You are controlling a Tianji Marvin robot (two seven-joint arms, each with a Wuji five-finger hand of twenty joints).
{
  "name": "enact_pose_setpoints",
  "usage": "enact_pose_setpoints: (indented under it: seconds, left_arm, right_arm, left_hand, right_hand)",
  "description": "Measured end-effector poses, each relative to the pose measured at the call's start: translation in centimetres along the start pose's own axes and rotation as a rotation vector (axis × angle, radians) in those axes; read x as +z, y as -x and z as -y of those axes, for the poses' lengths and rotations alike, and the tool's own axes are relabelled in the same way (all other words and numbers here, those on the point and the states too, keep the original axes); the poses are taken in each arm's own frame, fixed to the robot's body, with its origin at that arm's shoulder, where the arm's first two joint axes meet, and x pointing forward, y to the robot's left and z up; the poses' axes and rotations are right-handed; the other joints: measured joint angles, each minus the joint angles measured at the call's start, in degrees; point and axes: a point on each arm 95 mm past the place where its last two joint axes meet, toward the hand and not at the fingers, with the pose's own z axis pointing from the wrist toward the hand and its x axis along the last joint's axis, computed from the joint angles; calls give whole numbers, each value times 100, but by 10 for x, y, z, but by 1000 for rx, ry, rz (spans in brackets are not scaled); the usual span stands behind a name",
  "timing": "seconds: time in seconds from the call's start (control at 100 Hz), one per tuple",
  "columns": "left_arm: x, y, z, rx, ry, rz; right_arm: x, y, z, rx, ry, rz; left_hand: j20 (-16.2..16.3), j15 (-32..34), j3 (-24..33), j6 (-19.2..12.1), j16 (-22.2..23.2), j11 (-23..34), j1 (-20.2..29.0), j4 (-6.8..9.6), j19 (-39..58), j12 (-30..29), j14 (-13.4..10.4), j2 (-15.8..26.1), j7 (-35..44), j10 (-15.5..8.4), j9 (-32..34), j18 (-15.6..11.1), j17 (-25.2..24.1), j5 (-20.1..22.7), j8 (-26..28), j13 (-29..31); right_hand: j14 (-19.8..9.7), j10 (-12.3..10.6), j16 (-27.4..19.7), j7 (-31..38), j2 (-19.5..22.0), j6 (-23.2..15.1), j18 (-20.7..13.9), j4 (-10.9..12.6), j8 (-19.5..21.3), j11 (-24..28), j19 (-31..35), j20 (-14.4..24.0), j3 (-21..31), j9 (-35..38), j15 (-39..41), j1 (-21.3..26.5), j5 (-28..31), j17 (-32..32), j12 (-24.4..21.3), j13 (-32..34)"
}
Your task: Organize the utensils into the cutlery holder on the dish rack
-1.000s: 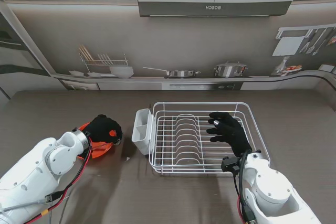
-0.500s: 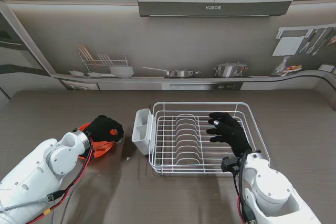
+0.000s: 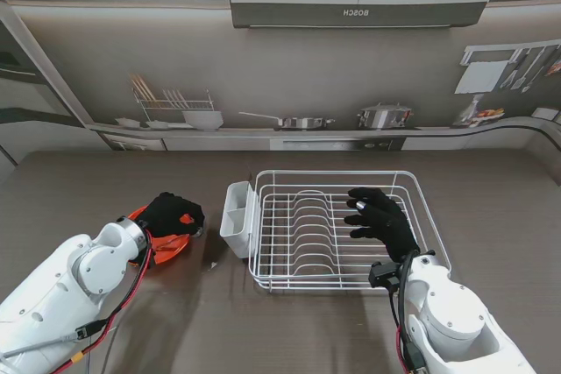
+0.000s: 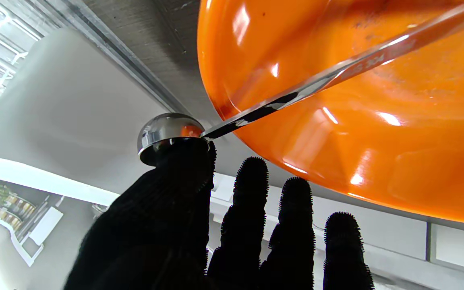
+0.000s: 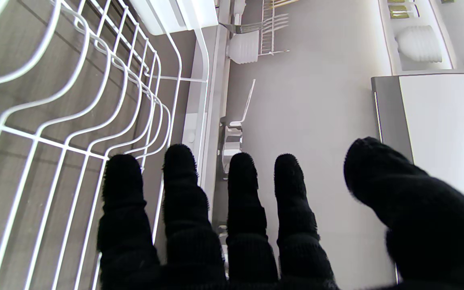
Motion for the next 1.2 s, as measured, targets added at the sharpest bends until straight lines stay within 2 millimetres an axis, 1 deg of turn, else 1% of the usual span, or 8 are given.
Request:
enact_pose_setpoints:
  seconds: [0.51,0.65,0.68,0.79,0.81,0.97,0.99,1.2]
  left_arm:
    - [-5,0,11,-57,-43,2]
    - [-6,-1,14,-72,-52,-3]
    - [-6,-2,15,-74,-53,-4]
    - [-8,-3,17,-77,-60,-7]
    - [-9,-4,18,-78,-61,-8]
    - [-11,-5,20,-83,-72,-11]
    - [-12,-6,20,-85,-74,-11]
    - [-15,-6,21,-117,-104,-8]
  right_arm:
    - [0,1,1,1,-2,3]
    - [0,1,1,1,-2,3]
    - [0,1,1,0,-2,3]
    - [0,1,1,0,-2,3]
    - [0,1,1,0,-3,3]
    - [0,1,1,0,-5,4]
    - [0,1,1,0,-6,4]
    - [0,1,2,-1,-6,4]
  left_hand:
    - [0,4,-7,96,15,130,59,-121,0,954,13,58,341,-7,0,-4,0,-295,536,39]
    - [0,57,17,146,24,260,61,-243,0,1607,14,109,451,-7,0,-5,0,-373,678,39]
    - [0,61,54,147,28,268,61,-365,0,1707,14,110,465,-7,0,-5,0,-378,718,39]
    - [0,63,111,171,69,282,61,-363,0,2015,14,112,532,-7,0,-5,0,-431,777,39]
    - [0,63,182,184,79,282,61,-484,0,2076,14,112,540,-7,0,-5,0,-434,808,39]
    - [0,69,319,241,83,338,51,-601,0,2261,15,112,633,-7,41,-5,0,-493,918,39]
    - [0,72,381,242,83,339,43,-710,0,2295,15,112,646,-7,41,-6,0,-495,918,39]
    - [0,75,487,243,85,341,-57,-712,0,2309,16,107,732,-11,42,-7,0,-506,963,39]
  right_hand:
    - [1,2,0,0,0,0,0,0,0,0,0,0,0,0,0,0,0,0,0,0]
    - [1,2,0,0,0,0,0,0,0,0,0,0,0,0,0,0,0,0,0,0]
    - [1,2,0,0,0,0,0,0,0,0,0,0,0,0,0,0,0,0,0,0]
    - [1,2,0,0,0,0,0,0,0,0,0,0,0,0,0,0,0,0,0,0]
    - [1,3,0,0,0,0,0,0,0,0,0,0,0,0,0,0,0,0,0,0]
    - [1,3,0,0,0,0,1,0,0,0,0,0,0,0,0,0,0,0,0,0]
    - [1,3,0,0,0,0,1,0,0,0,0,0,0,0,0,0,0,0,0,0]
    - [1,4,0,0,0,0,1,0,0,0,0,0,0,0,0,0,0,0,0,0]
